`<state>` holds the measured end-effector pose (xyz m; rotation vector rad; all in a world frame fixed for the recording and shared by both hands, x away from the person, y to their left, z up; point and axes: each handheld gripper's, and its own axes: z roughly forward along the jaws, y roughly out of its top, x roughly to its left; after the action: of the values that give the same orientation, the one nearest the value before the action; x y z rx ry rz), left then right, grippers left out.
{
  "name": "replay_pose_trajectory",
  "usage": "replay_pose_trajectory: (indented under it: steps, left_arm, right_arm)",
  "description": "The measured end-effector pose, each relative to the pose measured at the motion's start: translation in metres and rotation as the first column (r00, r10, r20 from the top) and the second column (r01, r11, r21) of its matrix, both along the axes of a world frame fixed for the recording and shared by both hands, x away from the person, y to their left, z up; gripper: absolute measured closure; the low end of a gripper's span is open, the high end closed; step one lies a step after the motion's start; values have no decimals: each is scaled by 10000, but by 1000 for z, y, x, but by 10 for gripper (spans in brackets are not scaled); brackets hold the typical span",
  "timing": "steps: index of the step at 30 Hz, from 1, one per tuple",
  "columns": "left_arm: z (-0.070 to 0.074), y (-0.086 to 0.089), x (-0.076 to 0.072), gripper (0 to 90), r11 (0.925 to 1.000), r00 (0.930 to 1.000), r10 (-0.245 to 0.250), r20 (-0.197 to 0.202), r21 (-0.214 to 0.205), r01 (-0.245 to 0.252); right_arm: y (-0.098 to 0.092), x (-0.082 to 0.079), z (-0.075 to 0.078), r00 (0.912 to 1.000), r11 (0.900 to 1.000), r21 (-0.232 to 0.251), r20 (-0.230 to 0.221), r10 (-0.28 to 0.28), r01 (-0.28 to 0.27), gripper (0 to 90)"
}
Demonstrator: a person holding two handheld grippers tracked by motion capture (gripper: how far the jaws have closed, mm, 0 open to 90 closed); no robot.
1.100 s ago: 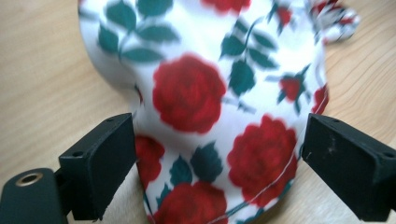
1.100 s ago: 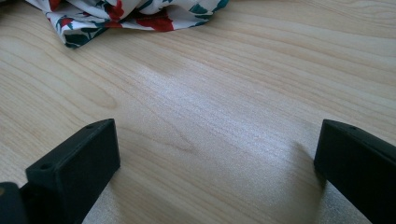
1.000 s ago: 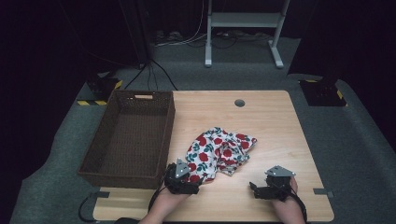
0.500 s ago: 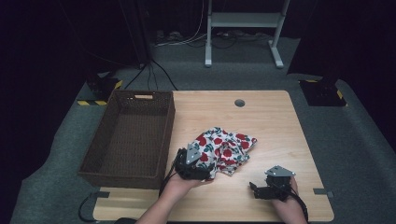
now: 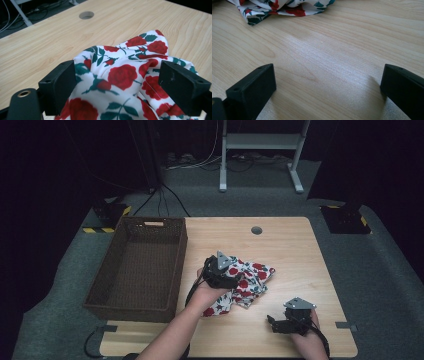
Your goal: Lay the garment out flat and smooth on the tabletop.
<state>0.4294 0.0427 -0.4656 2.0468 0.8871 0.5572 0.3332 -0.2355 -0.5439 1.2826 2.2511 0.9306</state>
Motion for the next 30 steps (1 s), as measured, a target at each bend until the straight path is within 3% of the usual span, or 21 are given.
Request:
replay_pose_trajectory:
  steps: [5,6,9,15,17,18,19,20,21,23,26,30]
  left_arm:
    - [-17,-11,4,157,9961,9994,-324,-155,821,336]
    - [-19,-11,5,194,9949,9991,-381,-206,926,398]
    - [-26,-13,6,370,9898,9967,-755,-282,1187,783]
    - [-26,-11,2,742,9856,9947,-1028,53,1356,1012]
    - [-22,-5,-1,830,9912,9958,-846,341,1048,806]
    - [-19,3,-3,851,9978,9977,-517,429,429,498]
    - [-18,9,-5,867,9998,9988,-205,435,-49,207]
    - [-20,19,-7,869,9976,9993,229,295,-658,-209]
    - [-22,24,-9,869,9951,9986,479,214,-878,-458]
    - [-31,36,-14,868,9903,9949,995,136,-992,-977]
    - [-44,49,-18,858,9830,9888,1460,-302,-1083,-1485]
    - [-55,51,-21,838,9860,9881,1463,-473,-743,-1495]
  right_arm:
    - [0,0,0,10000,10000,12,-7,-17,17,0]
    - [0,0,0,10000,10000,6,7,-4,4,0]
    - [0,0,0,10000,10000,7,3,-8,8,0]
    - [0,0,0,10000,10000,-5,7,11,-11,0]
    - [0,0,0,10000,10000,-6,7,11,-11,0]
    - [0,0,0,10000,10000,-9,10,14,-14,0]
    - [0,0,0,10000,10000,-8,7,12,-12,0]
    - [0,0,0,10000,10000,-7,6,10,-10,0]
    - [0,0,0,10000,10000,-7,6,13,-13,0]
    - [0,0,0,10000,10000,0,-1,21,-21,0]
    - [0,0,0,10000,10000,-16,2,51,-51,0]
    - [0,0,0,10000,10000,-33,10,56,-56,0]
